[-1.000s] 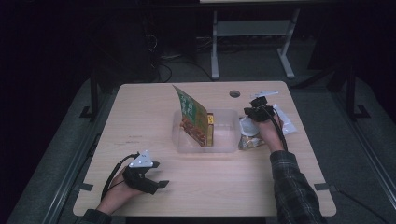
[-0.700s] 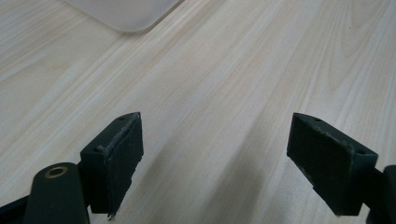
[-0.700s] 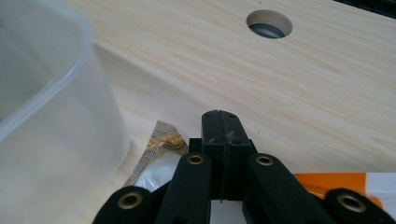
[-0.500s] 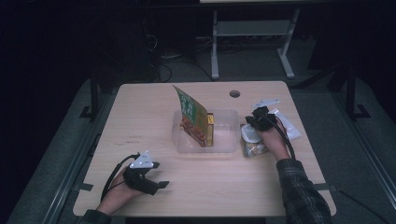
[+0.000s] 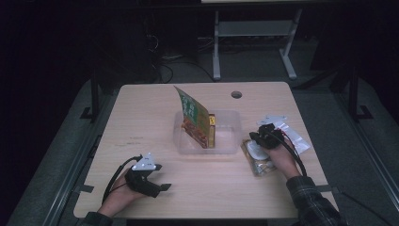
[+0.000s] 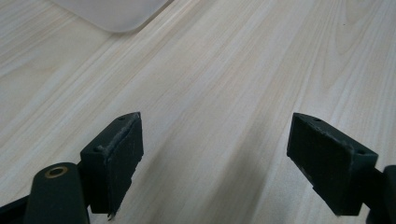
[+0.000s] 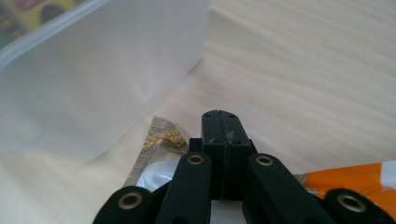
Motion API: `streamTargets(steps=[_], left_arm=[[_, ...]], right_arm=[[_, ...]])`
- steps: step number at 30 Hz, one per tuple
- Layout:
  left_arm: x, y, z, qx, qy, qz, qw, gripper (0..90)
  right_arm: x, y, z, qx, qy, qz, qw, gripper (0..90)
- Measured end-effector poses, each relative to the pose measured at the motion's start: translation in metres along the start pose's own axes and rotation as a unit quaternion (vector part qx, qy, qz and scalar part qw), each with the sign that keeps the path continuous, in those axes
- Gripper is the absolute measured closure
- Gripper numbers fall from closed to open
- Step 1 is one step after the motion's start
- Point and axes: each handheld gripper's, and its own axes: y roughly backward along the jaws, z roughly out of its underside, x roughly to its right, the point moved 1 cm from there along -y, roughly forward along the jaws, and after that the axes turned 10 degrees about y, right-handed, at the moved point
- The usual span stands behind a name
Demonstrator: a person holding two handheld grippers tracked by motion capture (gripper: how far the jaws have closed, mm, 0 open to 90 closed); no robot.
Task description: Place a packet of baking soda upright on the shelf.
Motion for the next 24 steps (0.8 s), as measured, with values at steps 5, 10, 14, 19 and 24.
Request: streamTargets(steps=[5,10,14,19,24], left_arm=[[0.0,0.0,0.0,-0.003,-0.005,0.001,1.0,18.1],[0.001,-0.001,-0.001,-0.004,-0.004,0.001,1.0,18.1],[0.0,-0.001,0.0,-0.007,-0.005,0.001,1.0,18.1],[0.002,-0.002,-0.001,-0.006,-0.003,0.004,1.0,18.1],[0.002,-0.003,-0.001,-0.008,-0.007,0.005,0.9999,18.1]], right_arm=[[-0.015,0.014,0.011,-0.007,0.001,-0.016,0.9998,90.0],[-0.02,0.036,0.016,0.016,-0.006,-0.016,0.9997,90.0],[-0.02,0.057,0.023,0.028,-0.002,-0.022,0.9993,90.0],[-0.023,0.067,0.041,0.01,0.023,-0.037,0.999,90.0],[-0.026,0.07,0.048,-0.017,0.056,-0.06,0.9964,90.0]])
